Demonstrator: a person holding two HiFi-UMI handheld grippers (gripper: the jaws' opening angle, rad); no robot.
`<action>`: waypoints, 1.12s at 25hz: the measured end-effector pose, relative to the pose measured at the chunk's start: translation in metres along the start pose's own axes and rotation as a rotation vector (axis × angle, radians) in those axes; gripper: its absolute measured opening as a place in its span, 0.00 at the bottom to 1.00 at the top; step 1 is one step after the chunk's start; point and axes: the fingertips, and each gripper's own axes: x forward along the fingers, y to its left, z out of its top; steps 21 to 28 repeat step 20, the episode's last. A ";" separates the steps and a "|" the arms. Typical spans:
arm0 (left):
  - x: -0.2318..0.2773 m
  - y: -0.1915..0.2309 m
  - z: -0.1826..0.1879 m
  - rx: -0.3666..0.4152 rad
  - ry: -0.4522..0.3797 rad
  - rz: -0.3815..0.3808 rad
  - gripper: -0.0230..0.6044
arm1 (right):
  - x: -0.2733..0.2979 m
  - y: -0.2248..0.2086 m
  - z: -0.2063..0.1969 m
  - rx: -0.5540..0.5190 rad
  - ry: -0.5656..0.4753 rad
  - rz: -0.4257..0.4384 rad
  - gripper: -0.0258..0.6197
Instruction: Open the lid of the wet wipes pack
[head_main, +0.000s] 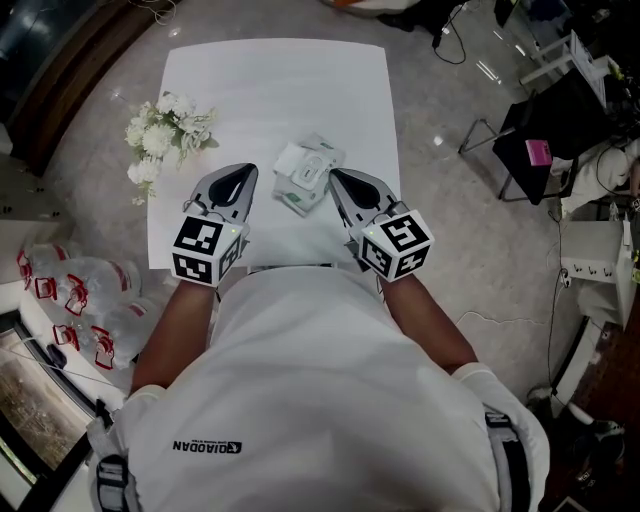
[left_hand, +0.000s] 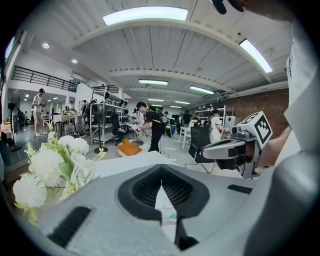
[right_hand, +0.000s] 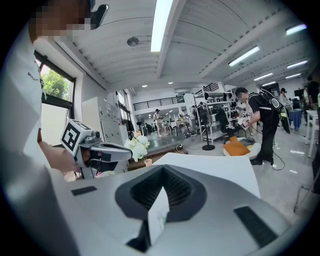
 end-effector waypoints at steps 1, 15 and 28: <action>0.000 -0.001 0.000 0.001 0.001 -0.002 0.05 | 0.000 0.000 0.000 0.001 0.000 0.000 0.05; 0.002 0.001 0.001 0.010 0.005 -0.003 0.05 | 0.003 -0.001 -0.003 0.015 0.004 0.005 0.05; 0.004 0.000 -0.001 0.011 0.010 -0.005 0.05 | 0.003 -0.002 -0.004 0.015 0.005 0.007 0.05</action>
